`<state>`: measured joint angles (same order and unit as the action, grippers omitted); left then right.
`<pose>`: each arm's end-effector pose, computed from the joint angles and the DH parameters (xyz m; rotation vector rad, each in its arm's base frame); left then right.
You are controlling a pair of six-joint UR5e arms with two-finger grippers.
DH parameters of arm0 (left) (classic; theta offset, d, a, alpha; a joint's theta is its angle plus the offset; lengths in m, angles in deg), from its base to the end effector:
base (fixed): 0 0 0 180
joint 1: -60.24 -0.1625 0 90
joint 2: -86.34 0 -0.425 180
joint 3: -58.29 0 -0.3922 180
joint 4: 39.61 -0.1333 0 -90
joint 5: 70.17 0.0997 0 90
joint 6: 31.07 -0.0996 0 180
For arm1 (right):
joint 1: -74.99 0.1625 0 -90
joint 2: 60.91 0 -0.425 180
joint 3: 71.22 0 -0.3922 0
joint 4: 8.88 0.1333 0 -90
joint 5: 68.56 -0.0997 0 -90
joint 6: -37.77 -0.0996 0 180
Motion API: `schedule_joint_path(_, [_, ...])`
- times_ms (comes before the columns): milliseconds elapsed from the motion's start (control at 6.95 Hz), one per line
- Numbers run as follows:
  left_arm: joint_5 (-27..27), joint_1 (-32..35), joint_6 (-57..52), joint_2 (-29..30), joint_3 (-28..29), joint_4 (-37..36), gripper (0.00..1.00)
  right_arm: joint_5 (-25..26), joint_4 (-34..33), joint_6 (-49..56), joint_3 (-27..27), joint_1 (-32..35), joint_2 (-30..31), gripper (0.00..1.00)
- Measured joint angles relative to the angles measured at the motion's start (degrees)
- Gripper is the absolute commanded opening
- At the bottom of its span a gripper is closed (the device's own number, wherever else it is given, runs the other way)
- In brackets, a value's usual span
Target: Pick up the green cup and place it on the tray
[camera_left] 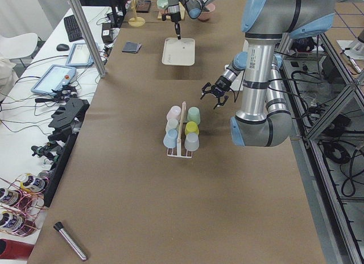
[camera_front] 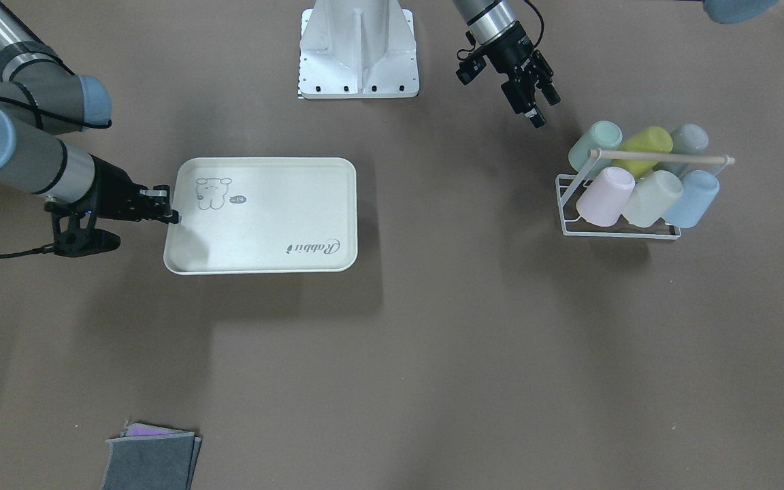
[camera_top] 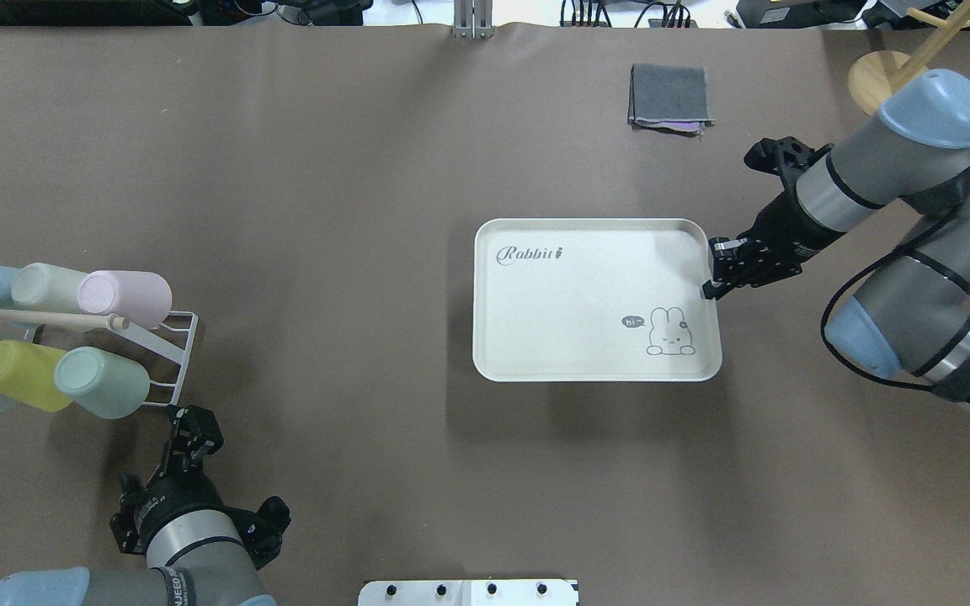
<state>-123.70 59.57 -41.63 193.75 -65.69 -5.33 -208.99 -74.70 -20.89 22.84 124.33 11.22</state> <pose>0.4675 -0.1870 0.3490 0.4040 -0.6101 1.7228 -0.3540 -0.4989 0.3927 -0.1463 -1.1040 -0.0728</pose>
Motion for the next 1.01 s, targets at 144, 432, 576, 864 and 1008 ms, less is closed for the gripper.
schedule_joint_path(144, [0.53, -0.17, -1.43, 0.08, 0.40, -2.27, 0.96, 1.69, -0.02, -2.93, -0.99, -2.18, -2.81, 0.00])
schedule_joint_path(432, [1.54, -0.47, -2.23, 0.21, 1.04, -7.19, 0.95, 4.13, -0.08, -7.83, -2.00, -5.95, -7.08, 0.00])
schedule_joint_path(576, [1.98, -0.58, -2.26, 0.29, 1.77, -9.34, 0.94, 4.74, -0.11, -9.15, -2.25, -7.28, -8.53, 0.00])
schedule_joint_path(864, [2.77, -0.56, -2.37, 0.37, 4.33, -12.01, 0.93, 5.76, -1.40, -10.62, -2.63, -9.57, -12.18, 0.00])
schedule_joint_path(1008, [3.69, -0.46, -2.76, 0.40, 5.41, -12.33, 0.94, 6.75, -2.69, -10.84, -2.85, -11.11, -14.15, 0.00])
